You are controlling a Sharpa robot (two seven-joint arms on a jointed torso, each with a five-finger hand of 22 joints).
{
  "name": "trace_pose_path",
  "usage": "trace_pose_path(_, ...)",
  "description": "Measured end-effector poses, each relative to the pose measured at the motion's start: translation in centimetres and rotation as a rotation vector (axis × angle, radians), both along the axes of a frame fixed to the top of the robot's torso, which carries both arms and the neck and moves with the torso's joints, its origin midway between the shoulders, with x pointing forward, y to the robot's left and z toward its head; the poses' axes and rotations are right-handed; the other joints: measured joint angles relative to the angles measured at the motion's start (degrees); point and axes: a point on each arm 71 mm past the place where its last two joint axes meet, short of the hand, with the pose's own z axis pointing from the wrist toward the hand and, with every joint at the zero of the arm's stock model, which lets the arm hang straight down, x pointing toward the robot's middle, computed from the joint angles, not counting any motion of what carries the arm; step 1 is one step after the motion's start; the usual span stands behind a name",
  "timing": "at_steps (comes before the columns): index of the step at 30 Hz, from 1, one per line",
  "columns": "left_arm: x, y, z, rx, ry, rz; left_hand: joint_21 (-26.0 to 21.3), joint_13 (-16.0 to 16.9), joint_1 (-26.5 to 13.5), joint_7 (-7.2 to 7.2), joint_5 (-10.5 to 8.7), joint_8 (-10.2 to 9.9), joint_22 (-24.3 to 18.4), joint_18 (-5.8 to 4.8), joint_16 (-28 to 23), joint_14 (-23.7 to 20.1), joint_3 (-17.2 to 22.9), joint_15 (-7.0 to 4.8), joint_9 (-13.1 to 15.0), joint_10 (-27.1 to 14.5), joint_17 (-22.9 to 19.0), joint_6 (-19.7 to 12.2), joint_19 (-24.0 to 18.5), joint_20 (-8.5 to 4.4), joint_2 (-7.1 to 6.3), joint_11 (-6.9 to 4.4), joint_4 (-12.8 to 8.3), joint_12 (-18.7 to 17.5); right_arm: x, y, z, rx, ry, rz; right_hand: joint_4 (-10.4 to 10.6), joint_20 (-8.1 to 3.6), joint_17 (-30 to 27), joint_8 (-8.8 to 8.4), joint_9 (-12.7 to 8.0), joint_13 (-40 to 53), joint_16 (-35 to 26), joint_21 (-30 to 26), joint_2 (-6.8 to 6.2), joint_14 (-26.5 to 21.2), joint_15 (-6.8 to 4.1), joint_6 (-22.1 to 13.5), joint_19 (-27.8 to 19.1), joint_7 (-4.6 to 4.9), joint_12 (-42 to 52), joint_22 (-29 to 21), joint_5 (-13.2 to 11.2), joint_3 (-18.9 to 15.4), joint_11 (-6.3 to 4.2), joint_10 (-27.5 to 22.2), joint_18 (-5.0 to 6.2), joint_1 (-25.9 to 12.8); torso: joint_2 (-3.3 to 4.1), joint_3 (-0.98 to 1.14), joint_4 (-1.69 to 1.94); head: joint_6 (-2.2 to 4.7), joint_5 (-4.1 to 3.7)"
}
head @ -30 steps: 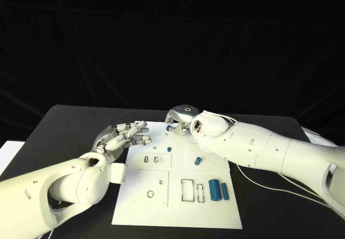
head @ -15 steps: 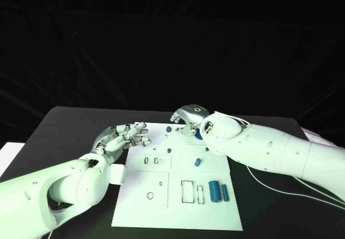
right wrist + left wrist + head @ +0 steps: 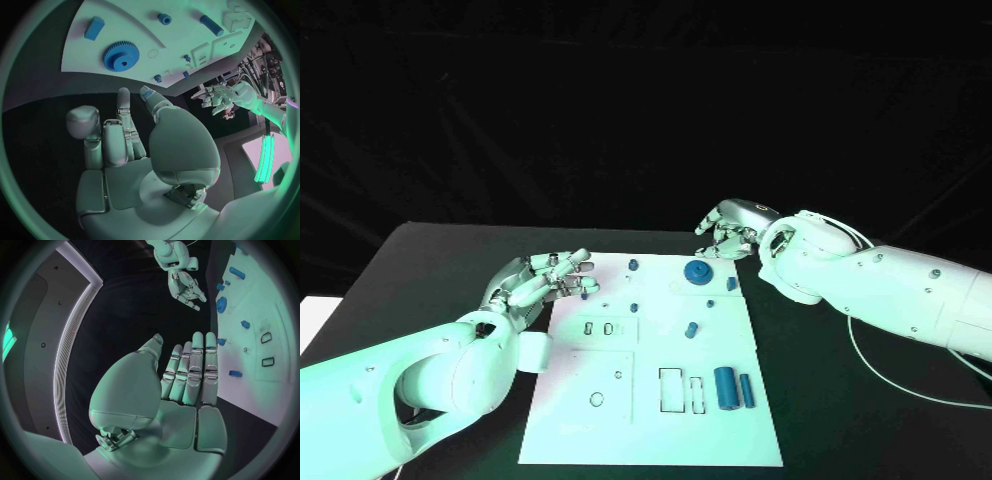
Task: Assemble the parts on the task board
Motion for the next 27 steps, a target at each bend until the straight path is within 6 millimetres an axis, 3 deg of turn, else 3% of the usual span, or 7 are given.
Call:
trace_pose_path(3,0.0,0.0,0.0,0.0,0.0,0.0,0.0,0.0,0.0,0.0,0.0,0.0,0.0,0.0,0.0,0.0,0.0,0.0,0.0,0.0,0.0,0.0,0.0,0.0,0.0,0.0,0.0,0.0,0.1,-0.2,-0.3,-0.005,0.036,-0.012,1.6,-0.2,1.16,0.24,0.0,8.43,1.32,1.85,1.09,-0.03,0.03,0.04,-0.2,-0.28,6.59,2.18,0.0,-2.68,0.24,-3.77,0.01,1.76,0.0,0.08,-0.06,-0.04,0.01)
trace_pose_path(7,0.0,0.0,0.0,0.0,0.0,0.0,0.0,0.0,0.0,0.0,0.0,0.0,0.0,0.0,0.0,0.0,-0.16,0.0,0.0,0.0,0.0,0.0,0.0,0.0,0.0,0.0,-0.16,0.0,0.3,-0.2,-0.8,-0.019,0.073,-0.021,2.45,-0.2,2.38,0.23,-0.01,14.5,2.36,3.0,1.38,-0.12,0.13,0.18,-0.2,-0.15,11.66,3.81,0.0,-3.98,0.23,-3.76,0.02,2.06,0.0,0.08,-0.08,-0.17,0.01)
trace_pose_path(8,0.1,0.0,0.0,0.0,0.0,0.0,0.0,0.0,0.0,0.0,0.0,0.0,0.0,0.01,0.0,0.0,-0.16,0.0,0.0,0.0,0.0,0.0,0.0,0.0,0.0,0.0,-0.16,0.0,0.3,-0.1,-1.0,-0.022,0.08,-0.022,2.56,-0.2,2.57,0.23,-0.01,15.4,2.37,3.16,1.36,-0.13,0.13,0.27,-0.2,-0.06,12.36,4.08,0.0,-4.18,0.23,-3.76,-0.56,2.08,0.0,0.07,-0.1,-0.19,0.01)
trace_pose_path(27,0.1,-0.1,0.0,-0.001,0.0,-0.002,0.0,0.0,0.0,0.0,0.0,0.0,0.0,0.0,0.0,0.0,-0.16,0.0,0.0,0.0,0.04,0.0,0.0,0.0,0.0,0.0,-0.16,0.0,0.4,0.3,-3.3,-0.081,0.149,-0.027,2.68,-0.2,4.11,0.44,0.04,21.46,3.43,4.06,1.9,-0.12,0.13,0.45,-0.2,-0.23,16.92,5.63,0.23,-4.84,0.24,-3.74,-0.81,3.66,-0.03,-0.01,-0.14,-0.68,-0.01)
